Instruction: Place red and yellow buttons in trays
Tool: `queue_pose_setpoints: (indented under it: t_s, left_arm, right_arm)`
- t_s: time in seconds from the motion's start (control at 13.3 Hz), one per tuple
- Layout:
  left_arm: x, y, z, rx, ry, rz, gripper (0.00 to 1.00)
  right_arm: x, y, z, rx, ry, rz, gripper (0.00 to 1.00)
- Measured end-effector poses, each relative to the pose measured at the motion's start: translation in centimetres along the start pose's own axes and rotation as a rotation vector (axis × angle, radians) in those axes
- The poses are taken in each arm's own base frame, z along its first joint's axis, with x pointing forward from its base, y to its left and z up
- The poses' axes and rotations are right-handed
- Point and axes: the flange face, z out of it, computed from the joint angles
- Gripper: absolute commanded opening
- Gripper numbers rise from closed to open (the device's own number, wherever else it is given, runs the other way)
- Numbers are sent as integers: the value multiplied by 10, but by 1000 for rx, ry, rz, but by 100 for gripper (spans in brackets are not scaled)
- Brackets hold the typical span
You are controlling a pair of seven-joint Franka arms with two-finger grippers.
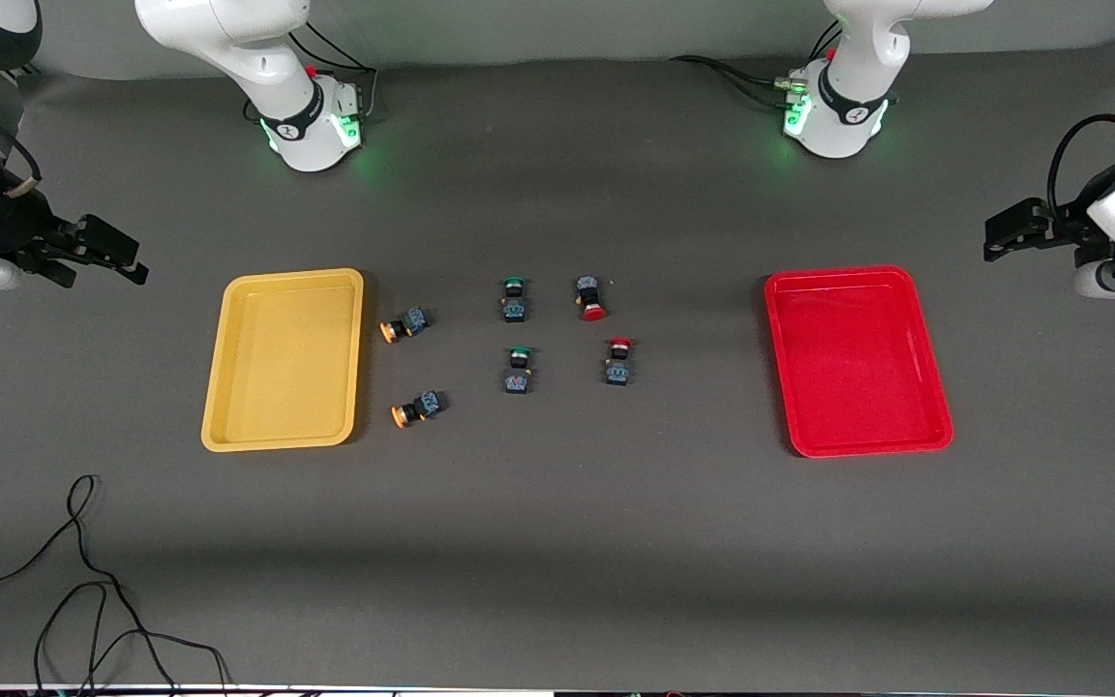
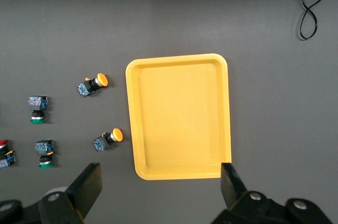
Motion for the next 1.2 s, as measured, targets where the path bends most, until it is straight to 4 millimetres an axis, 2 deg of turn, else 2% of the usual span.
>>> queue_pose_setpoints:
  t_s: [0.38,0.6,0.75,0.9,1.05,1.2]
  left_arm:
    - [1,5,-1,1,7,8,99]
    - [1,5,-1,1,6,8,99]
    - [1,5,0,1,5,8,99]
    - [2,5,2,1,0,10,100]
    - [7,9,9,0,-14,18,100]
    - [13,13,20,-1,-35,23,100]
  right_arm:
    - [2,-6,5,-3,-11,-11,100]
    - [9,-33,31,-11,-59,25,100]
    - [15,-70,63,-29,-97,97,100]
    - [17,-99,106,-42,-99,191,100]
    - [5,-121,160,-47,-94,299,100]
    - [-18,-141,218,-65,-102,402,100]
